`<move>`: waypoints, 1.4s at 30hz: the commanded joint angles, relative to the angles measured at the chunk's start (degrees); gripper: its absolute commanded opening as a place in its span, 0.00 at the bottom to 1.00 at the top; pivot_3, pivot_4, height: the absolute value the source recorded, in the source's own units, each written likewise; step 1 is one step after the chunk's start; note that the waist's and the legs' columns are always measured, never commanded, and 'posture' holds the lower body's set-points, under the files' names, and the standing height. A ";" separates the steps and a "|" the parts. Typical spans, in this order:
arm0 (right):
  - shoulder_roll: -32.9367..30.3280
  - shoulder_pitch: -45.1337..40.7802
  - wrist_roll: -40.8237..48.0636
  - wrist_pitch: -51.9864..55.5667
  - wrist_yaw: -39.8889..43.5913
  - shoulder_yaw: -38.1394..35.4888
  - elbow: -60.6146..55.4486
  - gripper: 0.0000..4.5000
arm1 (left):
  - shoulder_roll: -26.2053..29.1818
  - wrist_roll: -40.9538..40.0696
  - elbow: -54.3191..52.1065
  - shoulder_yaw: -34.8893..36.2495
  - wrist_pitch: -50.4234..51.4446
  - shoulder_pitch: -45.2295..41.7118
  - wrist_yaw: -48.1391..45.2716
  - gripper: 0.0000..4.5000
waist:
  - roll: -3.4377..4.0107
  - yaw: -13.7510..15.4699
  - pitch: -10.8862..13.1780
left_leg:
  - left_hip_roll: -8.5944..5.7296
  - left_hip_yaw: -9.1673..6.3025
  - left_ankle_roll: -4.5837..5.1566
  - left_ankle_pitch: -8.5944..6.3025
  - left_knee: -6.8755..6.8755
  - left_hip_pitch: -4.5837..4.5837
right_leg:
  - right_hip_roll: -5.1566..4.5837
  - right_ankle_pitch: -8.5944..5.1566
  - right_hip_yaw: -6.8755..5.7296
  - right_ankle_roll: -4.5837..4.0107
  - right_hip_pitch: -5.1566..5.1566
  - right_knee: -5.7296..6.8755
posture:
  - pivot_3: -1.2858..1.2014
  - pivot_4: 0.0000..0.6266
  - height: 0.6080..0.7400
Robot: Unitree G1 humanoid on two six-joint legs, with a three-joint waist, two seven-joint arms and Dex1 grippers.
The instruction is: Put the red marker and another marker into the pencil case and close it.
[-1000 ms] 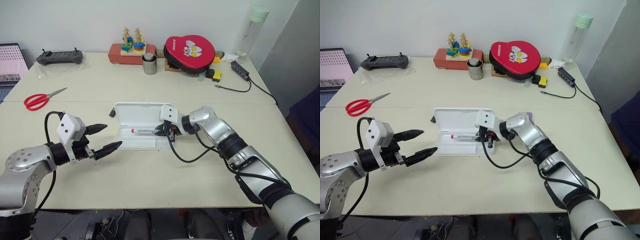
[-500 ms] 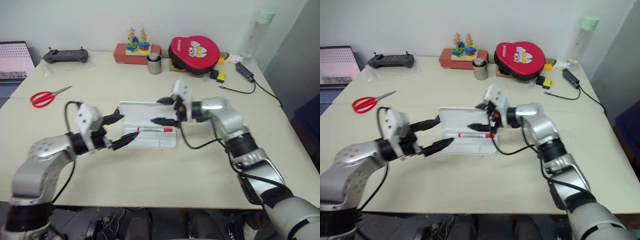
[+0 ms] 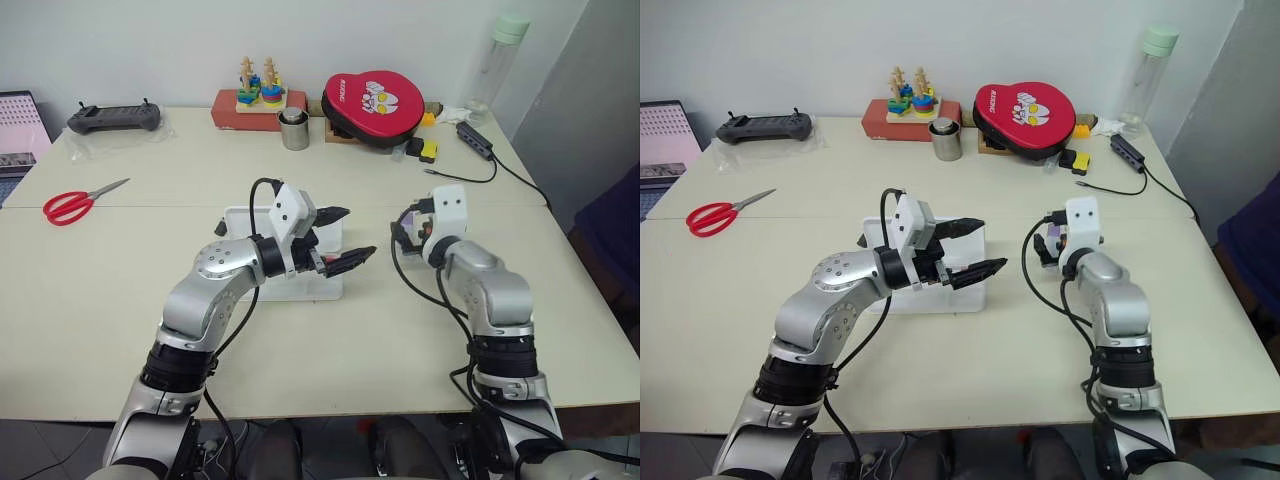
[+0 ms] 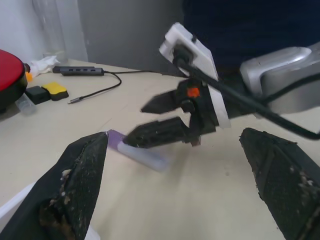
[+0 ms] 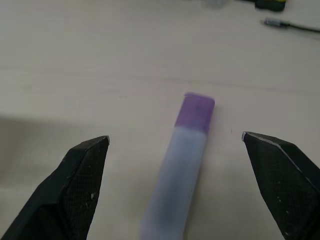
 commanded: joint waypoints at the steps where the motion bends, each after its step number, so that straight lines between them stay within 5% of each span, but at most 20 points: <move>1: 1.01 0.05 -0.34 -0.89 -2.60 0.14 1.07 0.99 | -0.67 1.15 1.71 0.62 -2.84 -2.18 -0.19 1.00 | 0.00 0.02 0.00 | -0.01 0.00 0.00 0.00 0.00 -0.03 | 0.00 0.00 0.00 0.00 -0.01 -0.01 | 0.52 0.24 1.00; 5: 0.13 1.21 -1.67 -1.87 -4.15 0.57 4.97 0.99 | -2.35 1.69 2.95 0.33 -3.92 -3.39 0.53 1.00 | 0.00 0.12 0.00 | -0.01 -0.01 0.00 0.00 0.00 -0.05 | -0.01 0.00 -0.03 0.00 0.00 -0.03 | 0.52 0.24 1.00; 8: -0.44 1.55 -2.04 -2.73 -4.75 0.53 6.30 0.89 | -3.53 2.12 3.31 0.50 -4.24 -4.08 1.27 1.00 | -0.02 0.40 -0.01 | -0.01 -0.02 0.00 0.00 0.00 -0.03 | -0.01 0.00 -0.04 0.01 0.03 -0.04 | 0.52 0.24 1.00; 20: 0.24 0.76 -0.11 -4.54 -6.50 -1.57 7.59 0.25 | -4.36 3.45 3.87 1.04 -6.46 -4.71 1.76 1.00 | -0.02 0.82 -0.01 | -0.02 -0.03 0.00 0.00 0.06 0.01 | -0.02 0.04 -0.03 0.08 0.10 -0.03 | 0.52 0.24 1.00; 25: 0.08 -1.45 1.68 -13.40 -7.15 -4.37 5.55 0.24 | -2.69 2.73 3.10 3.38 -6.45 -4.06 1.60 1.00 | -0.01 0.80 -0.01 | -0.02 -0.03 0.00 0.00 0.06 0.00 | -0.01 0.04 -0.03 0.09 0.08 -0.04 | 0.52 0.24 1.00; 30: -3.44 -7.20 11.99 -17.99 8.82 -3.32 -1.90 0.24 | 4.49 -2.72 -4.63 12.41 -1.35 2.14 0.56 1.00 | 0.09 -0.89 0.06 | 0.01 0.02 0.00 0.00 0.00 -0.05 | 0.00 0.04 0.03 0.09 -0.04 -0.05 | 0.52 0.24 1.00; 36: -14.40 -11.17 19.48 -9.72 35.48 13.84 -8.09 0.24 | 16.29 -7.93 -13.60 24.74 3.42 20.56 -3.65 1.00 | 0.09 -2.00 0.05 | 0.09 -0.03 0.03 -0.04 -0.19 0.06 | 0.03 -0.12 -0.09 -0.19 0.02 -0.03 | 0.52 0.24 1.00; 42: -10.68 -19.28 11.15 -15.07 41.67 29.60 5.34 0.24 | 18.70 -6.54 -12.87 32.18 0.72 31.89 -2.87 1.00 | 0.11 -1.46 0.11 | 0.09 -0.06 0.03 -0.04 -0.17 0.06 | -0.01 -0.18 -0.14 -0.14 -0.02 -0.06 | 0.52 0.24 1.00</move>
